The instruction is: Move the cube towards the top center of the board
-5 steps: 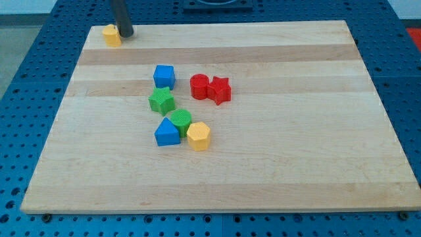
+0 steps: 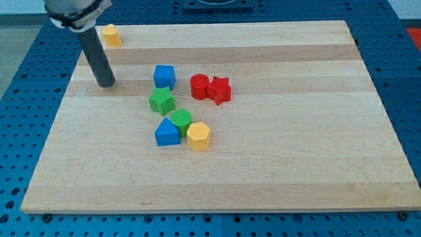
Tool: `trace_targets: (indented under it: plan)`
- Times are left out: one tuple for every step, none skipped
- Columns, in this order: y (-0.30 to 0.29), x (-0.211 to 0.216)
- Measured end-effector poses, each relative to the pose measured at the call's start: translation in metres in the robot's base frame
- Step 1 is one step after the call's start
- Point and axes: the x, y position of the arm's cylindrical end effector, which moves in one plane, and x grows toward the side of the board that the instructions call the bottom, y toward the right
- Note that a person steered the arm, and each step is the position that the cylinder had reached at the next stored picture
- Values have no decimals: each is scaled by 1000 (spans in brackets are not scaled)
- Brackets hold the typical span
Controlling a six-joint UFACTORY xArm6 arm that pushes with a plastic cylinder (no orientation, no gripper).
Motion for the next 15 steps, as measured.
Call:
trace_targets:
  plan:
    - [0, 39]
    - [-3, 69]
    - [-17, 64]
    - [2, 13]
    - [52, -27]
    - [75, -22]
    - [74, -13]
    - [103, -13]
    - [138, -15]
    - [149, -25]
    - [151, -8]
    - [179, -17]
    - [185, -62]
    - [185, -81]
    - [189, -48]
